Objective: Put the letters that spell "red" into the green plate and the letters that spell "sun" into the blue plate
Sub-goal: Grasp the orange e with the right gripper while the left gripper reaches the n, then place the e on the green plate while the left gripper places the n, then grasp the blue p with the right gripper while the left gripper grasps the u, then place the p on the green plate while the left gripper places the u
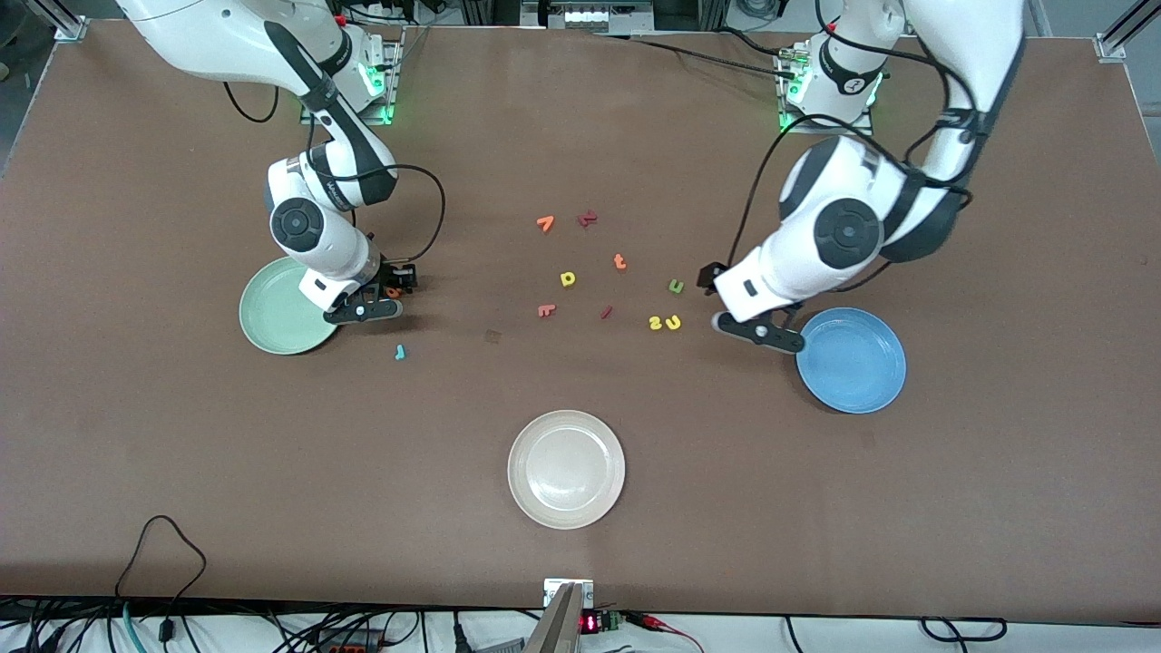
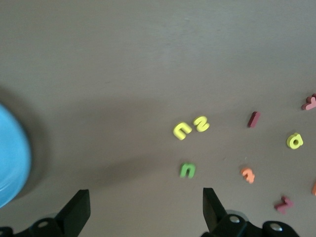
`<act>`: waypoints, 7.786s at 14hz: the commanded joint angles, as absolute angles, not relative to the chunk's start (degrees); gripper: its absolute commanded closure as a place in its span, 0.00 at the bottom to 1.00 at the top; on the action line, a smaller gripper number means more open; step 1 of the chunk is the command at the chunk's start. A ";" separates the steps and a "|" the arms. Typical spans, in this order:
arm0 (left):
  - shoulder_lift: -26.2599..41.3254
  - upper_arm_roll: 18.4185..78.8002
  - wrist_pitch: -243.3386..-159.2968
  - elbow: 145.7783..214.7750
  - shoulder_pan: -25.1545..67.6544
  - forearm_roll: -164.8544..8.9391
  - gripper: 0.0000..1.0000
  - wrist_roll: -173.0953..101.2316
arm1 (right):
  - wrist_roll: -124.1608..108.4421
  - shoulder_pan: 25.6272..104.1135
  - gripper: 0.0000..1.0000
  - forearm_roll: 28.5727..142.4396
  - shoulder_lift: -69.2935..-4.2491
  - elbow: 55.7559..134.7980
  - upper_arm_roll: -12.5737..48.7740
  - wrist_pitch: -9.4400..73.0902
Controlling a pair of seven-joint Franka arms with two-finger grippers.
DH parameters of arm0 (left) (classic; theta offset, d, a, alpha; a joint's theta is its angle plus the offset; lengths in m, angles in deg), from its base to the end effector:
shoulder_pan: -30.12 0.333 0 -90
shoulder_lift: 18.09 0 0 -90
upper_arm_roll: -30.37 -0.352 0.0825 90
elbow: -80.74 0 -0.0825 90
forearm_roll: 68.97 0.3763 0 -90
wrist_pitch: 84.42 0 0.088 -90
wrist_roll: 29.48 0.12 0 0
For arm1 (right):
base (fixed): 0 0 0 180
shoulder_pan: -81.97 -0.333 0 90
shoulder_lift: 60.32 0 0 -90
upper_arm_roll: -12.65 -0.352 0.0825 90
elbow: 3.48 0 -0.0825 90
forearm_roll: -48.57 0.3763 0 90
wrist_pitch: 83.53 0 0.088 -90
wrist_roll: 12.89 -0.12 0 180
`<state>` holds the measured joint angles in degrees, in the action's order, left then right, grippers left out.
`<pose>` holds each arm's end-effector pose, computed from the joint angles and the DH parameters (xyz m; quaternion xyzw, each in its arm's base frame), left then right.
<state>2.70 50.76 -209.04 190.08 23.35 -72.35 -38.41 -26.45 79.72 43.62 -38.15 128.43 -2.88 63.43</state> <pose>0.5558 -0.2727 0.3388 0.9868 -0.1320 -0.0624 0.0700 0.4961 0.1632 0.2029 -0.9959 -0.0674 0.0594 0.0140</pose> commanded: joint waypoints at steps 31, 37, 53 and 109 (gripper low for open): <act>6.08 49.71 -197.43 187.13 22.46 -66.36 0.78 -37.31 | -2.78 99.72 0.91 43.04 -42.05 121.68 -2.73 49.00; 9.49 49.71 -188.30 180.24 35.99 -56.05 0.77 -27.92 | -2.87 98.76 0.52 42.77 -38.97 121.59 -2.73 51.03; 17.77 56.47 -184.18 167.42 40.68 -62.08 0.00 -23.15 | -12.98 93.66 0.01 43.21 -47.41 121.67 -11.34 52.16; 23.39 56.91 -187.16 167.22 41.36 -52.29 0.79 -63.88 | -12.80 87.77 0.46 39.08 -32.29 123.34 -8.18 65.62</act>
<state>22.57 56.73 -187.73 167.25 39.04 -55.86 -70.06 -12.53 88.58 39.97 -33.11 123.17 -8.81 64.55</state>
